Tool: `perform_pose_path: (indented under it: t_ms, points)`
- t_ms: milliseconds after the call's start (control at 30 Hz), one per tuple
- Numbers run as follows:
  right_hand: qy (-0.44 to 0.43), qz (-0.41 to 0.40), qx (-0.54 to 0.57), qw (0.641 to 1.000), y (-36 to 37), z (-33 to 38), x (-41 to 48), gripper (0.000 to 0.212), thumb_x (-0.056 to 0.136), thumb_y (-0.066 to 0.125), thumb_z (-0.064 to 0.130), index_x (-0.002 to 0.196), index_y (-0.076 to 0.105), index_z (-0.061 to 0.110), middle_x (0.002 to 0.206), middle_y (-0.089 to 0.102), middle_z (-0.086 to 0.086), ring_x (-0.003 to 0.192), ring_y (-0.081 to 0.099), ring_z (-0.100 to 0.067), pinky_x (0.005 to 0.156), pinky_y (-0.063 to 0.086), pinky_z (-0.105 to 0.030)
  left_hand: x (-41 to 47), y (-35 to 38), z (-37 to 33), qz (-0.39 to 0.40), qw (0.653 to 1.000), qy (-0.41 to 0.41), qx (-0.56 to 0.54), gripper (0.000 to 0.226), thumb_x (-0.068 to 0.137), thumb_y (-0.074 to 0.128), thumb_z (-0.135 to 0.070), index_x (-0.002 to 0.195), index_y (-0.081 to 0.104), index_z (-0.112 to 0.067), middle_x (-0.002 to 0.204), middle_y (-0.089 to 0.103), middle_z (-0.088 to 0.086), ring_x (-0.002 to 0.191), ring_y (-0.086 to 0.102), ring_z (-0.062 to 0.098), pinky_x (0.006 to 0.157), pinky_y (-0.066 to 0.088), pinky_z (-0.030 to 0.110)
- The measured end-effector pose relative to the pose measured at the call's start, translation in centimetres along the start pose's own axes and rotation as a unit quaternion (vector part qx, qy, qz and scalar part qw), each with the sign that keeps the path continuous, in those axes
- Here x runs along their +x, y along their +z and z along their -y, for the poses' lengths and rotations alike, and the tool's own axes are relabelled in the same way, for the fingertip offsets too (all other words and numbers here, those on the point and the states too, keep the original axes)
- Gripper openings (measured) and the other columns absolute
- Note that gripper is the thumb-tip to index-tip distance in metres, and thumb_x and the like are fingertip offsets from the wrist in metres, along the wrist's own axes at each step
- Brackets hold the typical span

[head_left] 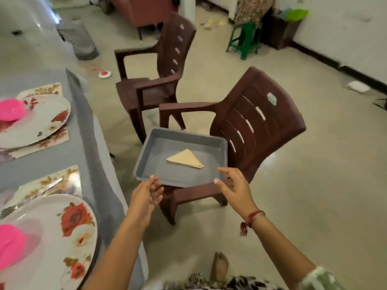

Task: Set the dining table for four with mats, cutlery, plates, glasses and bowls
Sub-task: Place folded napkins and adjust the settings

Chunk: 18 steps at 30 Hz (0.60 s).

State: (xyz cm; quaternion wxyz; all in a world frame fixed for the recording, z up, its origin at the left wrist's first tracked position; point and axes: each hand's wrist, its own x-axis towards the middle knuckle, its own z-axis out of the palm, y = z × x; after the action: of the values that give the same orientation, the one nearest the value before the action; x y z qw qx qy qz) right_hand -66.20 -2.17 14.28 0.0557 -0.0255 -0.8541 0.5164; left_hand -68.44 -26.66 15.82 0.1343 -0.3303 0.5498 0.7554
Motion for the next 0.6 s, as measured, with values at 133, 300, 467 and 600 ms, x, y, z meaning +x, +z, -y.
perform_pose_path:
  t_ms: [133,300,467,600]
  points:
    - [0.014,0.067,-0.002,0.998,0.4,-2.4,6.5,0.025,0.087,0.065,0.021,0.112,0.058,0.025,0.111,0.051,0.003,0.103,0.051,-0.007,0.081,0.043,-0.02,2.5,2.4,0.5,-0.041,0.999,-0.006,0.0,0.019,0.098,0.049,-0.029,0.103,0.06,-0.015,0.092,0.065,0.0,0.092,0.063,0.015,0.076,0.048,0.027]
    - [0.063,0.132,-0.027,0.989,2.8,-5.8,13.4,0.03,0.088,0.064,0.021,0.117,0.059,0.017,0.113,0.049,0.002,0.106,0.051,-0.013,0.093,0.045,-0.03,6.6,3.8,0.0,-0.089,0.996,-0.013,-0.005,0.022,0.096,0.053,-0.026,0.113,0.06,-0.014,0.103,0.066,0.003,0.096,0.063,0.016,0.081,0.049,0.029]
    - [0.107,0.212,-0.114,0.965,6.1,-10.5,19.7,0.036,0.086,0.065,0.022,0.121,0.057,0.016,0.115,0.049,-0.003,0.114,0.051,-0.023,0.101,0.04,-0.038,13.8,6.1,-0.9,-0.102,0.994,-0.031,0.02,0.017,0.096,0.052,-0.025,0.107,0.059,-0.014,0.098,0.063,0.001,0.096,0.061,0.017,0.092,0.046,0.034]
    - [0.16,0.253,-0.164,0.94,9.4,-15.2,24.1,0.041,0.086,0.065,0.023,0.124,0.055,0.014,0.124,0.05,-0.01,0.119,0.049,-0.027,0.104,0.037,-0.038,20.5,7.7,-0.1,-0.128,0.989,-0.053,0.041,0.011,0.096,0.052,-0.023,0.093,0.059,-0.015,0.091,0.061,0.001,0.086,0.059,0.014,0.077,0.046,0.026]
